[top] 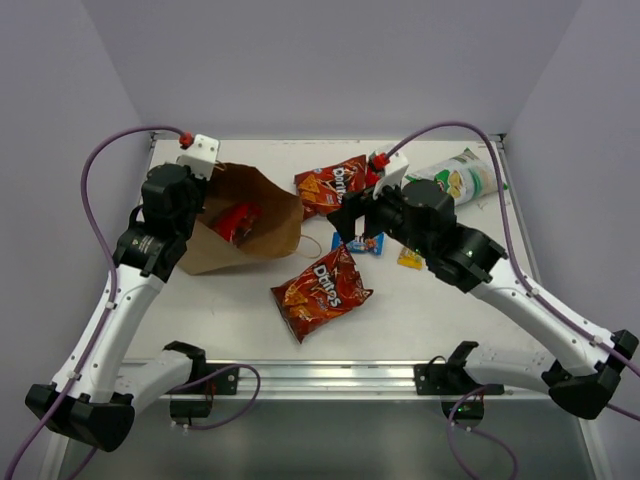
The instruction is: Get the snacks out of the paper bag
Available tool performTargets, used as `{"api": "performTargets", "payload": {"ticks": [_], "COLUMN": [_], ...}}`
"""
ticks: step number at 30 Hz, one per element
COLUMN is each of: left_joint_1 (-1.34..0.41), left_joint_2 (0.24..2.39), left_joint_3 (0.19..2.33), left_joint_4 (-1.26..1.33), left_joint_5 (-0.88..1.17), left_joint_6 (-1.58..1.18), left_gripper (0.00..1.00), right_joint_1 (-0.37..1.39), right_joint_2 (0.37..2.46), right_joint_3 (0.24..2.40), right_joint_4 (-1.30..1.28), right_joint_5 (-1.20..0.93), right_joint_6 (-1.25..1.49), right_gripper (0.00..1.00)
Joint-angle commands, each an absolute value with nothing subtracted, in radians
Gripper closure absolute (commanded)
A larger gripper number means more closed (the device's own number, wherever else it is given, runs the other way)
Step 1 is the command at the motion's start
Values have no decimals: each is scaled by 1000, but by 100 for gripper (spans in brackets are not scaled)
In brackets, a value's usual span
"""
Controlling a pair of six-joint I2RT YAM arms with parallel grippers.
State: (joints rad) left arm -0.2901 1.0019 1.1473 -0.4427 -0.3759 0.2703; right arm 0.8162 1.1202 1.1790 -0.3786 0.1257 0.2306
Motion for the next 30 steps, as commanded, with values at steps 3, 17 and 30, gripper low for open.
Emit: {"api": "performTargets", "payload": {"ticks": [3, 17, 30], "left_joint_1": [-287, -288, -287], "left_joint_2": [965, 937, 923], "left_joint_3": [1167, 1180, 1177], "left_joint_4": [-365, -416, -436], "left_joint_5": [-304, -255, -183], "left_joint_6": [238, 172, 123], "left_gripper": [100, 100, 100], "right_joint_1": [917, 1023, 1022], "right_joint_2": [1242, 1818, 2091], "right_joint_3": [1390, 1677, 1729], "right_joint_4": [-364, -193, -29], "right_joint_5": [115, 230, 190], "right_joint_6": [264, 690, 799], "right_gripper": [12, 1, 14]}}
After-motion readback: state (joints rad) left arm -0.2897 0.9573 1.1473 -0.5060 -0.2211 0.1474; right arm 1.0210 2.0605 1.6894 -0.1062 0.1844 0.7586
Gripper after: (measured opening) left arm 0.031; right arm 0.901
